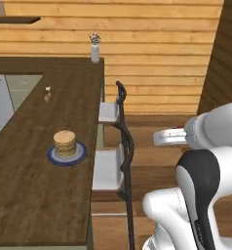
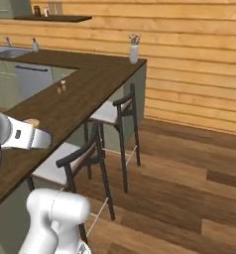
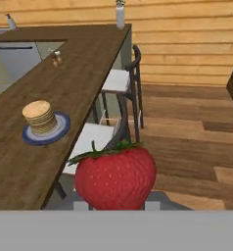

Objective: Take the strawberry from the fridge and place it on top of the pancake, located on the dining counter.

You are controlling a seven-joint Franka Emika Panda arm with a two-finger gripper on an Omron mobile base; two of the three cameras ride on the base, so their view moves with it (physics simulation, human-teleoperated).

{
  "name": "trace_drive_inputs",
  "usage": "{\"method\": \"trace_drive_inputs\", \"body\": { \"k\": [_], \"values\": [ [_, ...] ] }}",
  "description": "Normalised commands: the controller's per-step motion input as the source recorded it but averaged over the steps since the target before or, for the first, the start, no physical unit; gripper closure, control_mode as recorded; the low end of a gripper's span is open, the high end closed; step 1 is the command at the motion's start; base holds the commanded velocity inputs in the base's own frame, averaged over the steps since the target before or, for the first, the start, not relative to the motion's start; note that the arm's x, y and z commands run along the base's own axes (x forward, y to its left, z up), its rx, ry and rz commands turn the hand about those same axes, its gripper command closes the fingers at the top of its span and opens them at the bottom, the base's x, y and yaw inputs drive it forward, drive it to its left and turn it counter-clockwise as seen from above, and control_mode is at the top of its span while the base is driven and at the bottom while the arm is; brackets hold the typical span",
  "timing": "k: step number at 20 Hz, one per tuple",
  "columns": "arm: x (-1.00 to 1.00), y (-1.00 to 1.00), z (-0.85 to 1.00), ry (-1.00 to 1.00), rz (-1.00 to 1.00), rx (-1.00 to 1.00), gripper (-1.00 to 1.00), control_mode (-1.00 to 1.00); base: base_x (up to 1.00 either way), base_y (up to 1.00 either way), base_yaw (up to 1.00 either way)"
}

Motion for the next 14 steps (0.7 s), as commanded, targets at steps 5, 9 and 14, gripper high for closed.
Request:
{"method": "trace_drive_inputs", "body": {
  "k": [5,9,14],
  "values": [
    [0.00,0.00,0.00,0.00,0.00,0.00,1.00,1.00,0.07,-0.32,0.82],
    [0.00,0.00,0.00,0.00,0.00,0.00,1.00,1.00,0.10,-0.68,0.67],
    [0.00,0.00,0.00,0.00,0.00,0.00,1.00,1.00,0.64,-0.56,0.49]
  ]
}}
